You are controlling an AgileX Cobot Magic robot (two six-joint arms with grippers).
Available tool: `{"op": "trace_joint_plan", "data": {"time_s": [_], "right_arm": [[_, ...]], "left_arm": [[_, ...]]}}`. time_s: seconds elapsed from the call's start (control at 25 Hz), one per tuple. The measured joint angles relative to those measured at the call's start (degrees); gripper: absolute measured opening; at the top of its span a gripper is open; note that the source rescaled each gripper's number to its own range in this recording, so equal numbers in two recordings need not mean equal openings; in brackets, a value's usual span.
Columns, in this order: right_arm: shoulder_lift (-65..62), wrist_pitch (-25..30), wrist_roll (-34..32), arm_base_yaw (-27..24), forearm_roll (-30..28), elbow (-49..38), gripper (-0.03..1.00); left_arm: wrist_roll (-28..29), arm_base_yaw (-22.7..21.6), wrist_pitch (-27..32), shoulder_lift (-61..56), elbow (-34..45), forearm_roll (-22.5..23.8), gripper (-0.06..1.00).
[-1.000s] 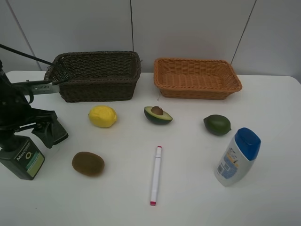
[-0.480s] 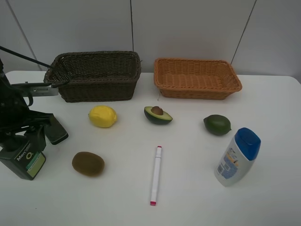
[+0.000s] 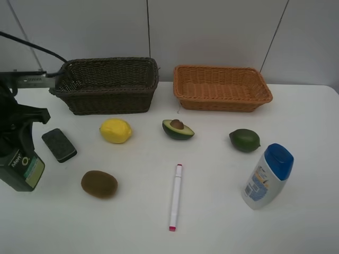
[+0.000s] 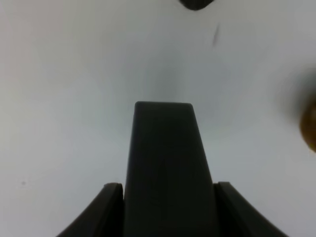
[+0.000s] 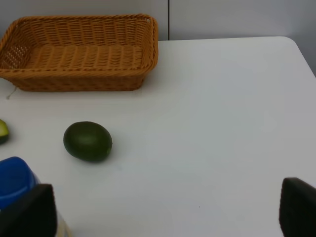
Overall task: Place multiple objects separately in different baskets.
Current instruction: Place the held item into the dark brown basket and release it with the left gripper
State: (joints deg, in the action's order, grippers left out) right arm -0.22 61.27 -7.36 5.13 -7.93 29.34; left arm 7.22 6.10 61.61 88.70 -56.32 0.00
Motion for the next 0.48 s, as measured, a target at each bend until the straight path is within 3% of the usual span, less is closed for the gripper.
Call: {"op": "trace_joint_plan", "data": {"time_s": [0.16, 0.48], "right_arm": [[0.0, 0.0, 0.0, 0.0, 0.0, 0.0, 0.99], [0.0, 0.0, 0.0, 0.0, 0.0, 0.0, 0.99]], "left_arm": [[-0.7, 0.0, 6.8, -5.3, -10.5, 0.0, 0.00], [-0.9, 0.0, 3.9, 2.5, -30.7, 0.4, 0.00]]}}
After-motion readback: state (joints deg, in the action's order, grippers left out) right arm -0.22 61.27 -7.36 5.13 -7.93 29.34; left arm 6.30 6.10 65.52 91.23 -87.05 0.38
